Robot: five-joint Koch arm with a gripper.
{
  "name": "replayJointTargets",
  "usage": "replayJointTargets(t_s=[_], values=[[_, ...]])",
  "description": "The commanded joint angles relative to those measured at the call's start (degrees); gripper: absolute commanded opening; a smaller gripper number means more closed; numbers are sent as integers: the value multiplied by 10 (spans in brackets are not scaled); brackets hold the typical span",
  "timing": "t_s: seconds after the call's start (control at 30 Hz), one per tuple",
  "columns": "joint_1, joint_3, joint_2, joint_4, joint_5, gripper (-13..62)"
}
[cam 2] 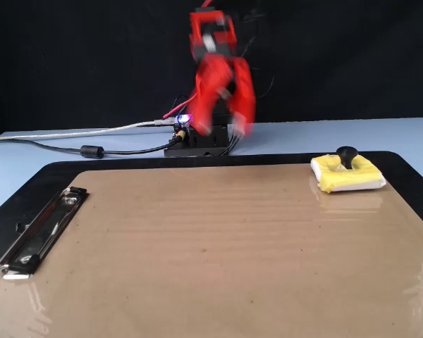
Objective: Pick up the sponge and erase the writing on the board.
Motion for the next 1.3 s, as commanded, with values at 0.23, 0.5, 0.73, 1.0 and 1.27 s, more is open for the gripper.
replayJointTargets(t_s=[0.23, 0.5, 0.73, 1.0, 1.27], values=[[174, 121, 6, 272, 62, 334], [152, 156, -96, 200, 26, 335], [152, 156, -96, 200, 26, 343], [152, 156, -96, 200, 26, 343], [152, 156, -96, 200, 26, 345]])
